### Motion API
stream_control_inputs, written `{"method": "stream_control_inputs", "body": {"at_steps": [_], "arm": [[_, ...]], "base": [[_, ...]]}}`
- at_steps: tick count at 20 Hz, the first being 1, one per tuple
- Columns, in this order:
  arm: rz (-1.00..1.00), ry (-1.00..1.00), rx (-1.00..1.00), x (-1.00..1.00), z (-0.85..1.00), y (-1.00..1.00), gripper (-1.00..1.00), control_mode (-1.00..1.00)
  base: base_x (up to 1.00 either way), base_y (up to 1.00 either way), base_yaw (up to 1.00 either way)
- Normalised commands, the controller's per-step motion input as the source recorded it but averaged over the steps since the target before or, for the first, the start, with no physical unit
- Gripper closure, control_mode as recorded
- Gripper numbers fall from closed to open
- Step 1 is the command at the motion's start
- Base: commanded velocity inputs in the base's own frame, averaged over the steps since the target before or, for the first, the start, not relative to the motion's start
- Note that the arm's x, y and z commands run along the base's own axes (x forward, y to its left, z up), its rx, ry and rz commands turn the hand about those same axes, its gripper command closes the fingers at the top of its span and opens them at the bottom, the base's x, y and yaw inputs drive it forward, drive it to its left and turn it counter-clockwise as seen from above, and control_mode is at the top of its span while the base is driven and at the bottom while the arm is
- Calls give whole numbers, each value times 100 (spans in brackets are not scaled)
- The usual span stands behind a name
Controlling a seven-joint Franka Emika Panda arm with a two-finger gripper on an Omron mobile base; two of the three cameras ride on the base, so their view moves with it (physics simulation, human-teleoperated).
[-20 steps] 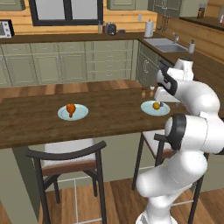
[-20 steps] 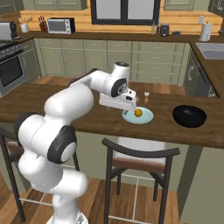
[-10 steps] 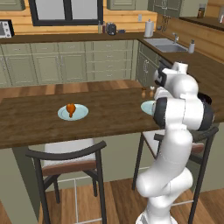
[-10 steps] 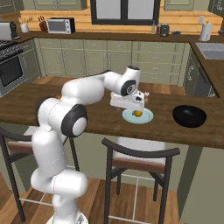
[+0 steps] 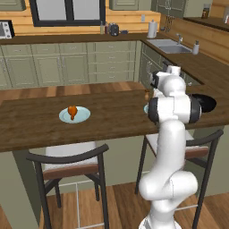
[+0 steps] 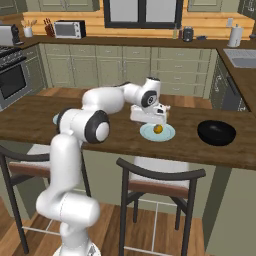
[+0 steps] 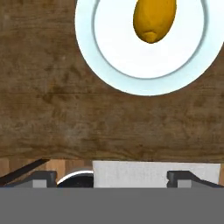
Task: Pick the chicken drumstick and lemon from their plates and place them in the bowl. Then put the bowl in the fridge.
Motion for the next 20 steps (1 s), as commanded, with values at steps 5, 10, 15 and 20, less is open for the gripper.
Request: {"method": "stream_control_inputs", "body": {"at_steps": [5, 10, 15, 20], "arm": [[0, 2, -4, 53, -27, -23, -100, -100], [0, 5, 0, 53, -21, -21, -100, -100], [0, 0, 0, 42, -33, -1, -100, -100], [0, 0, 0, 24, -38, 0, -100, -100]], "base": [[0, 0, 0], [0, 0, 0], [0, 0, 0], [0, 0, 0]]}}
